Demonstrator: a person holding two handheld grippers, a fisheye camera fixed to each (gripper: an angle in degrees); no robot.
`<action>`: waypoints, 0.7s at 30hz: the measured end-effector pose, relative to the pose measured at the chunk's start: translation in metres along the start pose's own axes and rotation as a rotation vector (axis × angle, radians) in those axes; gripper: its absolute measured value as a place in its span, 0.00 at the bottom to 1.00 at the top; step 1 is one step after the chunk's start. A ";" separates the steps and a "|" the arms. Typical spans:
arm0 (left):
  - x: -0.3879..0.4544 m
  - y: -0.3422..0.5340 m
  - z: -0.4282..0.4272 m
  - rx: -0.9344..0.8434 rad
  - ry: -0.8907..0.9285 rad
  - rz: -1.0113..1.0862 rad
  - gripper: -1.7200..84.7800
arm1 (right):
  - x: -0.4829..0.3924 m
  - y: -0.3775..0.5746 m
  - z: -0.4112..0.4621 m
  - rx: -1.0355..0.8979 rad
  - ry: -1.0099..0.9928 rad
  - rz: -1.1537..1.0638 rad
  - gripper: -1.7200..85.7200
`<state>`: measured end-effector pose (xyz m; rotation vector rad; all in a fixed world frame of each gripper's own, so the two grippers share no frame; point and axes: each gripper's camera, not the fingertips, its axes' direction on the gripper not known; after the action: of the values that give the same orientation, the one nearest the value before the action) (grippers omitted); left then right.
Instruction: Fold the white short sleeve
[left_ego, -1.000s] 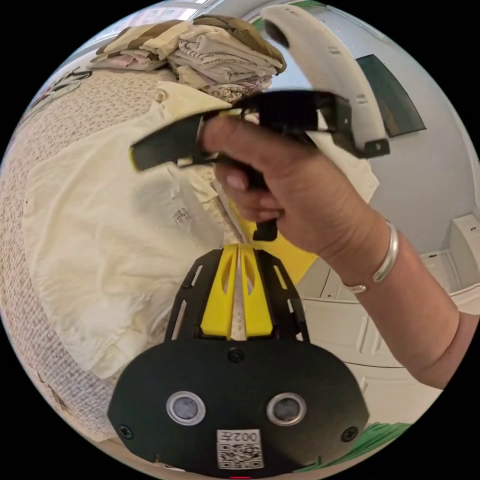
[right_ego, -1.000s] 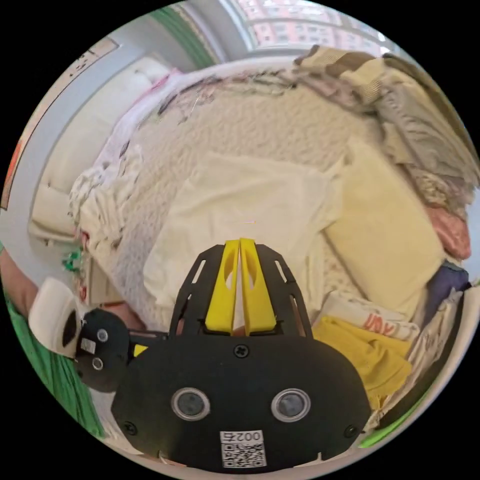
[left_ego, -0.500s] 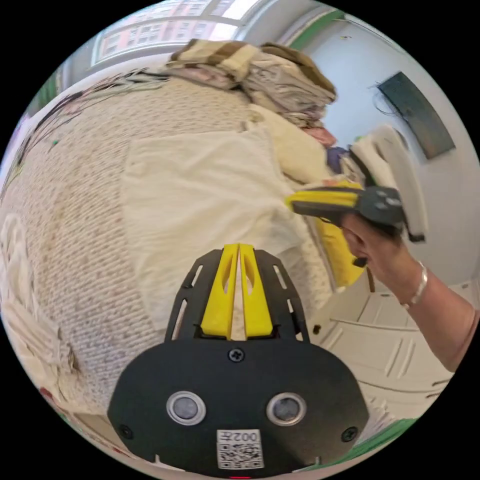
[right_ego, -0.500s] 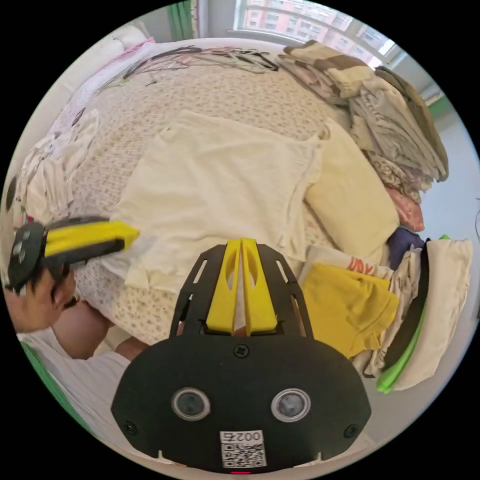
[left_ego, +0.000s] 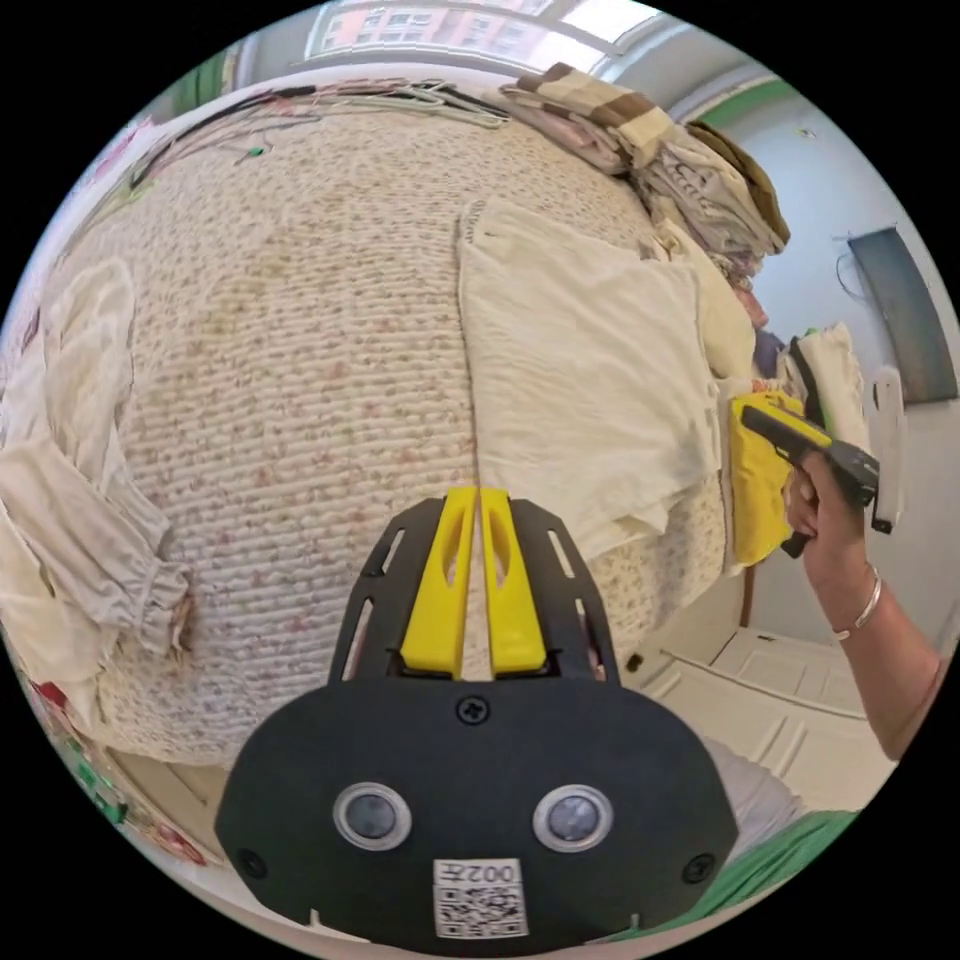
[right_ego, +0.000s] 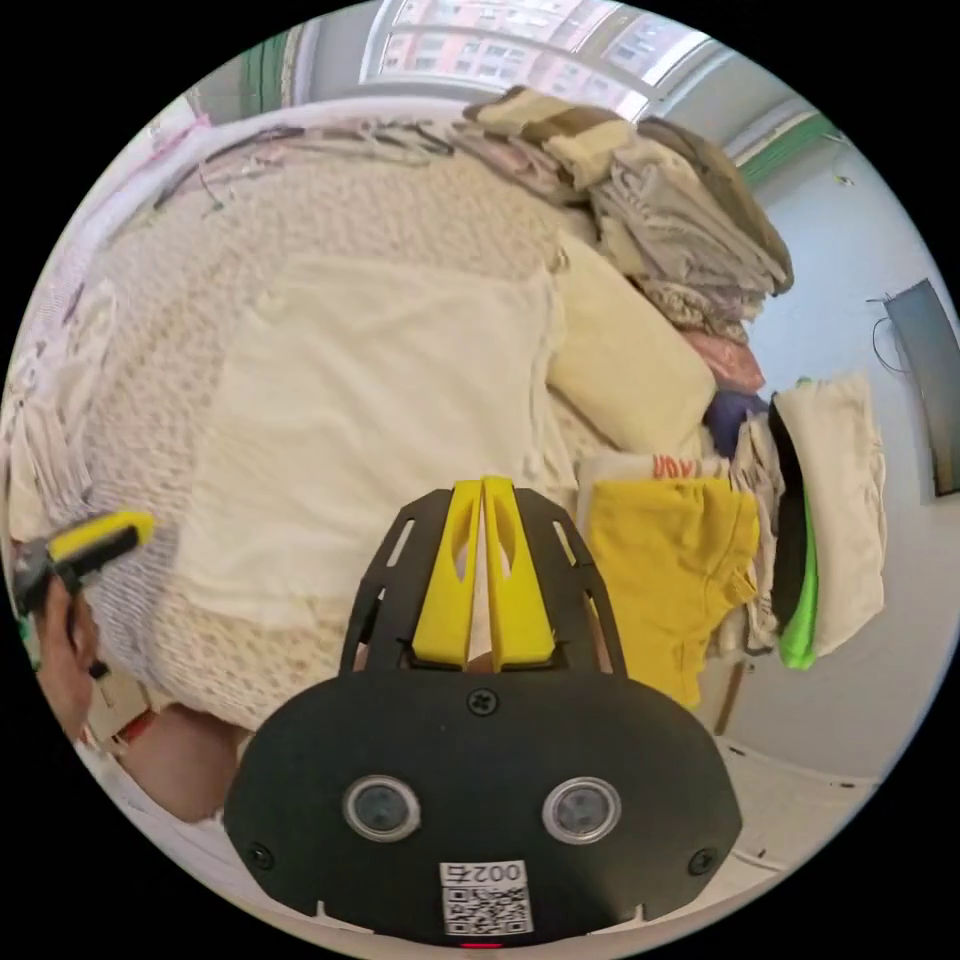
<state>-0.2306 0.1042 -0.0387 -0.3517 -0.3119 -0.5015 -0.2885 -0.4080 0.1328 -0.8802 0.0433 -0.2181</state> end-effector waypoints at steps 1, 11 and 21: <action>-0.006 -0.002 0.003 -0.007 0.040 -0.028 0.01 | -0.008 -0.009 -0.001 0.005 -0.018 -0.005 0.03; -0.031 -0.025 0.029 -0.003 0.188 -0.133 0.08 | -0.141 -0.143 0.031 0.009 -0.150 -0.165 0.18; -0.013 -0.039 0.051 -0.083 0.118 -0.064 0.01 | -0.151 -0.184 0.093 -0.161 -0.031 -0.129 0.08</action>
<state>-0.2719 0.0981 0.0117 -0.3918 -0.1885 -0.5974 -0.4553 -0.4190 0.3258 -1.0475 -0.0250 -0.3246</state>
